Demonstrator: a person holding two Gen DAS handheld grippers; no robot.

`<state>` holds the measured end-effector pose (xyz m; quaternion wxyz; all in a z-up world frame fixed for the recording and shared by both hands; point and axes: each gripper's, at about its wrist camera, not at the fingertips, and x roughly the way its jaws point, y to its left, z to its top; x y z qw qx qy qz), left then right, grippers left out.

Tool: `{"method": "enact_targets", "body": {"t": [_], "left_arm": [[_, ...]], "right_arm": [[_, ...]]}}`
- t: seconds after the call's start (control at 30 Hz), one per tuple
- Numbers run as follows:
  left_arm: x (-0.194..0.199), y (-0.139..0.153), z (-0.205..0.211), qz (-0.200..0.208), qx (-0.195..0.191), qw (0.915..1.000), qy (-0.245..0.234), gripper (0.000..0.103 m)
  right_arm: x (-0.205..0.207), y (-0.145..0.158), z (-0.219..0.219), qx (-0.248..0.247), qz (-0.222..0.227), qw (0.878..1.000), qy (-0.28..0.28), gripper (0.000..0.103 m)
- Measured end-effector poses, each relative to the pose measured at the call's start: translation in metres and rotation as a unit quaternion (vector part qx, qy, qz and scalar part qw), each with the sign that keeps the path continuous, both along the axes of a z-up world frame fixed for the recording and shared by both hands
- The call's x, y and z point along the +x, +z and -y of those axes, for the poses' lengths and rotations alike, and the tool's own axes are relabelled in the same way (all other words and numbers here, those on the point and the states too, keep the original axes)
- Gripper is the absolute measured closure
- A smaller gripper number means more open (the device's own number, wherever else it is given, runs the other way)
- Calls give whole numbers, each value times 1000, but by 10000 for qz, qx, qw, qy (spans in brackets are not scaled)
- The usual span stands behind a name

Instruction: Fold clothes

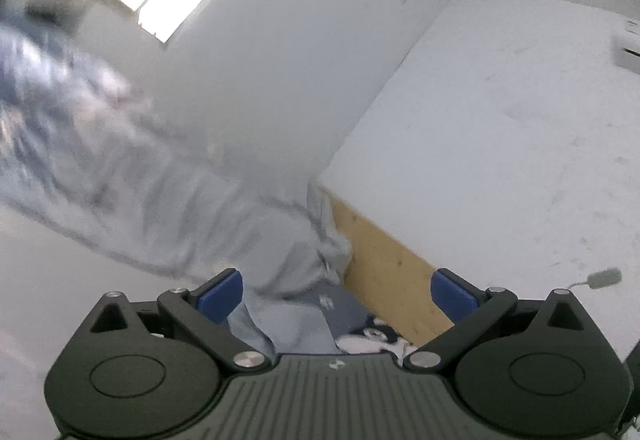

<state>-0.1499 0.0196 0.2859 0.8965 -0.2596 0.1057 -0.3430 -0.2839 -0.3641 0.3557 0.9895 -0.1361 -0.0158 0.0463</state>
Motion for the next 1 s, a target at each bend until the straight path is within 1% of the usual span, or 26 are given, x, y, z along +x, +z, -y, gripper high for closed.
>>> {"method": "enact_targets", "body": {"t": [0.07, 0.1, 0.13, 0.17, 0.23, 0.3, 0.37, 0.43, 0.47, 0.53, 0.57, 0.67, 0.73, 0.77, 0.83, 0.97, 1.0], "left_arm": [[-27, 0, -12, 207, 224, 9991, 296, 0], [-40, -5, -14, 243, 419, 9980, 408, 0], [-52, -11, -16, 257, 618, 9965, 507, 0], [-62, -20, -16, 186, 847, 9947, 561, 0], [-80, -44, -12, -92, 1331, 9885, 706, 0], [-95, -70, -6, -482, 1663, 9803, 951, 0], [-107, -92, -4, -885, 1865, 9719, 1135, 0], [-117, -112, -2, -1287, 2005, 9618, 1349, 0], [-122, -120, -3, -1420, 2066, 9575, 1424, 0], [-131, -132, -5, -1622, 2210, 9490, 1556, 0], [-135, -136, -6, -1664, 2266, 9463, 1593, 0], [-155, -147, -14, -1693, 2399, 9416, 1651, 0], [-167, -157, -13, -1569, 2552, 9400, 1634, 0], [-168, -161, -13, -1537, 2600, 9391, 1638, 0], [-173, -164, -16, -1606, 2634, 9369, 1647, 0], [-174, -170, -23, -1724, 2436, 9389, 1717, 0], [-173, -172, -24, -1769, 2411, 9390, 1699, 0]], "right_arm": [[-7, -5, -9, 442, 73, 9990, -58, 19], [-9, -12, -14, 687, 39, 9976, -108, 18], [-8, -22, -20, 901, -78, 9958, -165, 18], [-6, -32, -26, 1081, -224, 9937, -218, 18], [1, -56, -38, 1418, -562, 9878, -305, 18], [7, -86, -54, 1755, -1169, 9766, -425, 18], [9, -113, -69, 2056, -1755, 9614, -509, 18], [4, -138, -81, 2273, -2220, 9470, -474, 18], [3, -148, -87, 2325, -2450, 9400, -485, 18], [-2, -166, -95, 2182, -2811, 9325, -621, 18], [-5, -175, -99, 2089, -2979, 9289, -697, 18], [-19, -192, -106, 1752, -3233, 9262, -830, 18], [-24, -204, -111, 1465, -3316, 9278, -879, 18], [-26, -209, -113, 1385, -3364, 9267, -947, 18], [-31, -217, -118, 1304, -3426, 9244, -1051, 18], [-34, -224, -132, 1076, -3355, 9305, -1005, 18], [-33, -226, -136, 1016, -3391, 9301, -983, 18]]}}
